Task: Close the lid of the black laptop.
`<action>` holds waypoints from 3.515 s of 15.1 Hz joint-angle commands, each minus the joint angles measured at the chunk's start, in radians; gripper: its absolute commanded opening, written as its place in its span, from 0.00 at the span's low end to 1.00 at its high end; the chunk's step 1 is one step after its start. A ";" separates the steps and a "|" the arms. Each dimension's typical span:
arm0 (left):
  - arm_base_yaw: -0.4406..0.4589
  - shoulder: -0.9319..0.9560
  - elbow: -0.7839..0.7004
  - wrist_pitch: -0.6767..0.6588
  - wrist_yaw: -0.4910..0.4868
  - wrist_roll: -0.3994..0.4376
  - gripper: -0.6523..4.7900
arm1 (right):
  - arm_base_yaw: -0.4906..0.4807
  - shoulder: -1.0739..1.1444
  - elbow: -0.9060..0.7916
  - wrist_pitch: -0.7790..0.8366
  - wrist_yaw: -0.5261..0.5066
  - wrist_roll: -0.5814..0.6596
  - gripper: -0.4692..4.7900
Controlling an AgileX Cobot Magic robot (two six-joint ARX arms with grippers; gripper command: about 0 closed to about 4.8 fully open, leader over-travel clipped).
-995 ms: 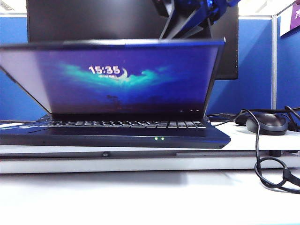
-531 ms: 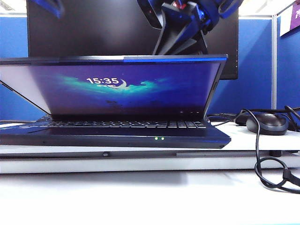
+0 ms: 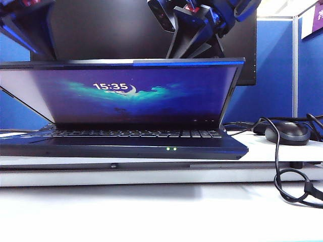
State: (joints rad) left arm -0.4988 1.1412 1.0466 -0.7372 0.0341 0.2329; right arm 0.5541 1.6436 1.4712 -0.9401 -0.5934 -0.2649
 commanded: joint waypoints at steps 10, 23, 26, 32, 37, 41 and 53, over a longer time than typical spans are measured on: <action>0.000 0.062 0.002 -0.064 -0.008 0.033 0.11 | 0.008 -0.003 0.000 -0.029 0.028 0.004 0.09; 0.000 0.066 0.002 -0.065 -0.004 0.033 0.11 | 0.008 0.023 -0.007 -0.058 0.079 0.015 0.09; 0.000 0.071 -0.008 -0.052 -0.004 0.033 0.11 | 0.008 0.023 -0.061 -0.050 0.077 0.019 0.09; 0.000 0.077 -0.044 -0.031 -0.004 0.033 0.11 | 0.008 0.023 -0.190 0.019 0.071 0.030 0.09; -0.001 0.065 -0.044 0.011 -0.003 -0.006 0.11 | 0.008 -0.048 -0.183 0.064 0.021 0.037 0.09; -0.002 -0.109 -0.044 0.137 -0.004 -0.095 0.11 | 0.008 -0.270 -0.183 0.233 0.023 0.070 0.09; -0.002 -0.925 -0.071 0.117 -0.171 -0.186 0.11 | 0.008 -0.718 -0.270 0.544 0.084 0.133 0.09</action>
State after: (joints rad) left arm -0.5014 0.2321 0.9863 -0.6003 -0.1146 0.0513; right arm 0.5610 0.9390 1.2263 -0.4408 -0.5179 -0.1665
